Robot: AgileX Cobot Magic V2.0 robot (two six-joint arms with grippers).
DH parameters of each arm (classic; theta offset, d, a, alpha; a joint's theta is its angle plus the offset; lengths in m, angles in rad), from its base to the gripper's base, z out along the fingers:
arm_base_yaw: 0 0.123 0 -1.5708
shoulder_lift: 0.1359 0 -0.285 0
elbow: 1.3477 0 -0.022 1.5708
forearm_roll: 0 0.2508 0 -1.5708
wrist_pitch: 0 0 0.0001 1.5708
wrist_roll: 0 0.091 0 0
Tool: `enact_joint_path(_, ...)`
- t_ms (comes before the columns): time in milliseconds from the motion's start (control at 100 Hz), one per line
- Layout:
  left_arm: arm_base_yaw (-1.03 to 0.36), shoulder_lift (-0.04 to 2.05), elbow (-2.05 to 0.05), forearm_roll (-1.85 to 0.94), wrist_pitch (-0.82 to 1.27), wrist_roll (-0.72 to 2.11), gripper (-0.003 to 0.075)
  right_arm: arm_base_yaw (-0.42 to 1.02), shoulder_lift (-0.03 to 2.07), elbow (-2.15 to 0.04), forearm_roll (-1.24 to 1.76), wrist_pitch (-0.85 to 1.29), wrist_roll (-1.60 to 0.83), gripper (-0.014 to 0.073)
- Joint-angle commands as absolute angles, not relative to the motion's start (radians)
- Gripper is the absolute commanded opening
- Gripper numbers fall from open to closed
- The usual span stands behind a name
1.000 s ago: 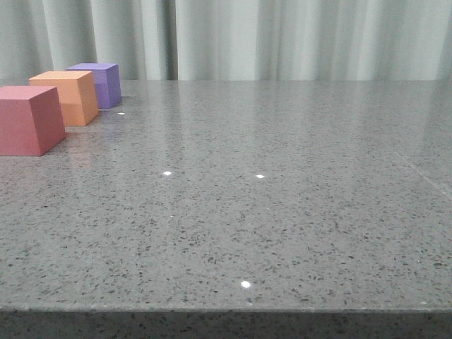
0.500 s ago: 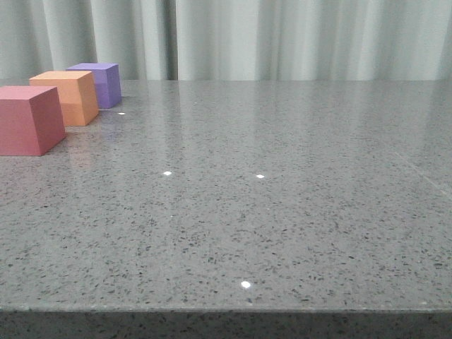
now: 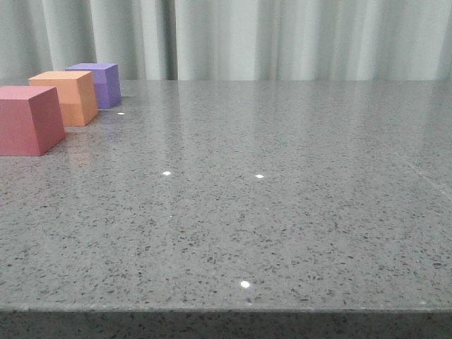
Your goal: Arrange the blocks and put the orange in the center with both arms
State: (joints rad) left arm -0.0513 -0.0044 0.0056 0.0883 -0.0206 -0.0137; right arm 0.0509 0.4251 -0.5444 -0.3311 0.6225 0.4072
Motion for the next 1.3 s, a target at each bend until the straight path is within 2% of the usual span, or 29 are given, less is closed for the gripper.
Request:
enact_joint_path(0,-0.058,-0.037,0.048,0.087,-0.103,-0.013,-0.0020,0.043,0.430,-0.571,-0.362,0.560,0.405,-0.0068)
enact_joint_path(580,-0.058,-0.037,0.048,0.087,-0.103,-0.013,-0.0020,0.043,0.430,-0.571,-0.364,0.557,0.405,-0.0068)
enact_joint_path(690,-0.058,-0.037,0.048,0.087,-0.103,-0.013,-0.0020,0.044,0.413,-0.560,-0.353,0.492,0.403,-0.0068)
enact_joint_path(920,-0.058,-0.037,0.048,0.087,-0.103,-0.013,-0.0020,0.044,0.292,-0.356,-0.087,0.120,0.151,-0.0068)
enact_joint_path(1290,-0.058,-0.037,0.048,0.087,-0.103,-0.013,-0.0020,0.044,-0.002,-0.090,-0.026,0.064,0.098,-0.0068)
